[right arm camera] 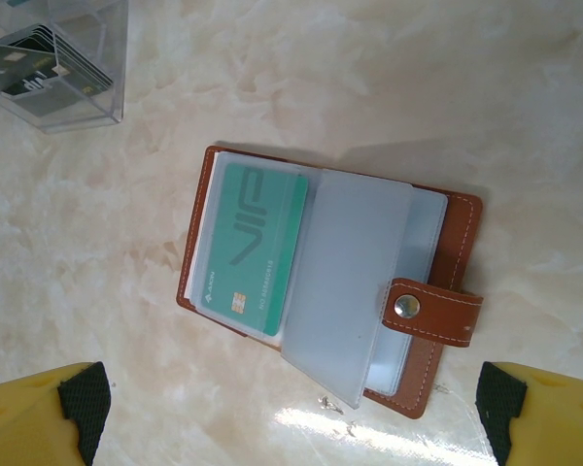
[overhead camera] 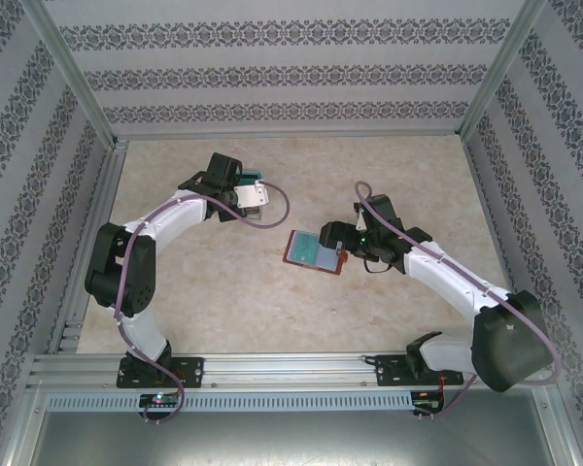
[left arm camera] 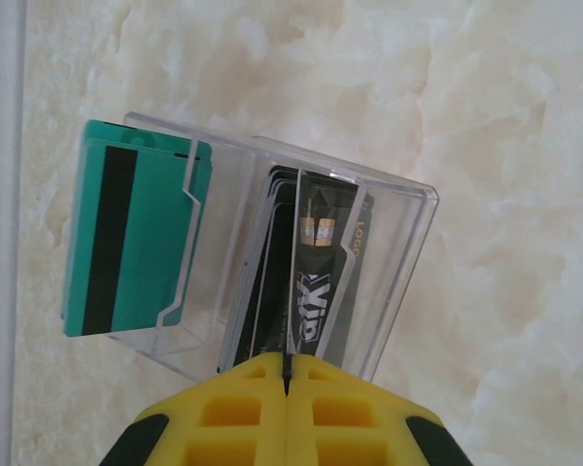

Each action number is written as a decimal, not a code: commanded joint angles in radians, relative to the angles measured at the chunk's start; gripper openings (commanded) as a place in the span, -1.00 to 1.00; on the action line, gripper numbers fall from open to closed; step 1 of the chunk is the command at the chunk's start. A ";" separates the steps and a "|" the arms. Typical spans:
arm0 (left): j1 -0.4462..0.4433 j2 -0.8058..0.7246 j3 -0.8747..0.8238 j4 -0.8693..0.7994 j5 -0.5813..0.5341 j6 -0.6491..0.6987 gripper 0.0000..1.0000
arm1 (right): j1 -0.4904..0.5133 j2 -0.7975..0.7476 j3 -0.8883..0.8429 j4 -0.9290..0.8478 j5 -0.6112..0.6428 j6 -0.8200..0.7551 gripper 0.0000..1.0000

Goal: Take the credit cards out of the card holder

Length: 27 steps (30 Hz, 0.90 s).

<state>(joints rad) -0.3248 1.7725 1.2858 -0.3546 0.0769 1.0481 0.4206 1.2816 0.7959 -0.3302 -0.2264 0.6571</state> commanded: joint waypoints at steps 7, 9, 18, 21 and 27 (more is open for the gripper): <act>0.020 0.039 0.030 -0.008 -0.016 0.026 -0.92 | -0.008 0.032 0.014 0.020 -0.011 0.013 0.96; 0.023 0.047 0.032 -0.005 -0.015 0.022 -0.82 | -0.009 0.034 0.014 0.017 -0.011 0.011 0.96; 0.036 0.075 0.037 0.030 -0.043 0.013 -0.67 | -0.009 0.049 0.022 0.023 -0.014 0.012 0.97; 0.040 0.080 0.043 0.035 -0.048 0.005 -0.40 | -0.009 0.056 0.025 0.025 -0.017 0.012 0.97; 0.041 0.076 0.069 0.044 -0.047 -0.051 -0.25 | -0.009 0.059 0.028 0.025 -0.021 0.011 0.97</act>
<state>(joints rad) -0.2989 1.8416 1.3109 -0.3344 0.0319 1.0351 0.4206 1.3327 0.7990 -0.3168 -0.2306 0.6571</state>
